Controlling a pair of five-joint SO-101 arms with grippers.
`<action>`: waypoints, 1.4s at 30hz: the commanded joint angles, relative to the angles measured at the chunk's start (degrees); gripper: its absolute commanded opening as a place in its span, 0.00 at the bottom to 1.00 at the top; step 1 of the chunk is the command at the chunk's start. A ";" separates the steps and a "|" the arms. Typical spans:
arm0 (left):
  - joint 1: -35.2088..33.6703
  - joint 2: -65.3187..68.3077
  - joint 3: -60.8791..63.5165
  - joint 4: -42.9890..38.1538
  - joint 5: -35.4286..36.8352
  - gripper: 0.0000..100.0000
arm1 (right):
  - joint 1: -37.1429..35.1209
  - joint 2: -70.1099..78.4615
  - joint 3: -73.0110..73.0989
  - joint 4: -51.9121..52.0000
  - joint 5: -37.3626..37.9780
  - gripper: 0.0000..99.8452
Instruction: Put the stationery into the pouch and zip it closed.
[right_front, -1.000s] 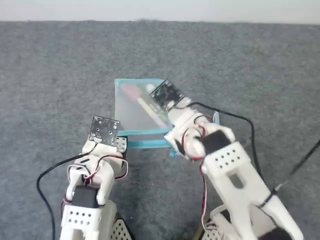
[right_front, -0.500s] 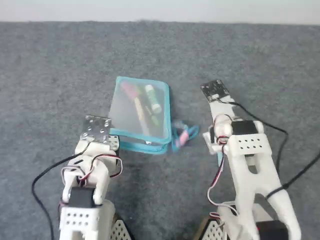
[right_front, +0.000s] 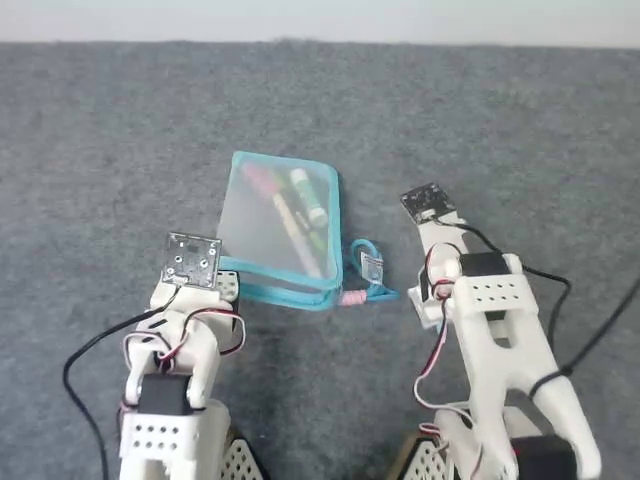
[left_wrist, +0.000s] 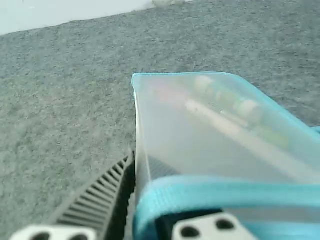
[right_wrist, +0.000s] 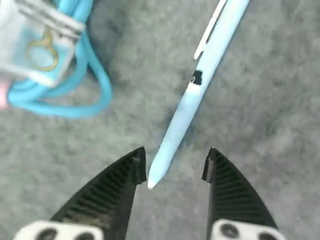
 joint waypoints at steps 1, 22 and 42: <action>-0.44 0.35 -0.75 -1.49 0.88 0.01 | -0.04 5.23 -0.97 -4.79 -1.49 0.19; -0.44 0.35 -0.75 -1.76 0.88 0.01 | 6.37 16.75 -6.68 -6.37 -1.05 0.01; -0.35 0.35 -0.13 -1.85 0.88 0.01 | -16.92 -36.18 -6.07 25.45 14.07 0.01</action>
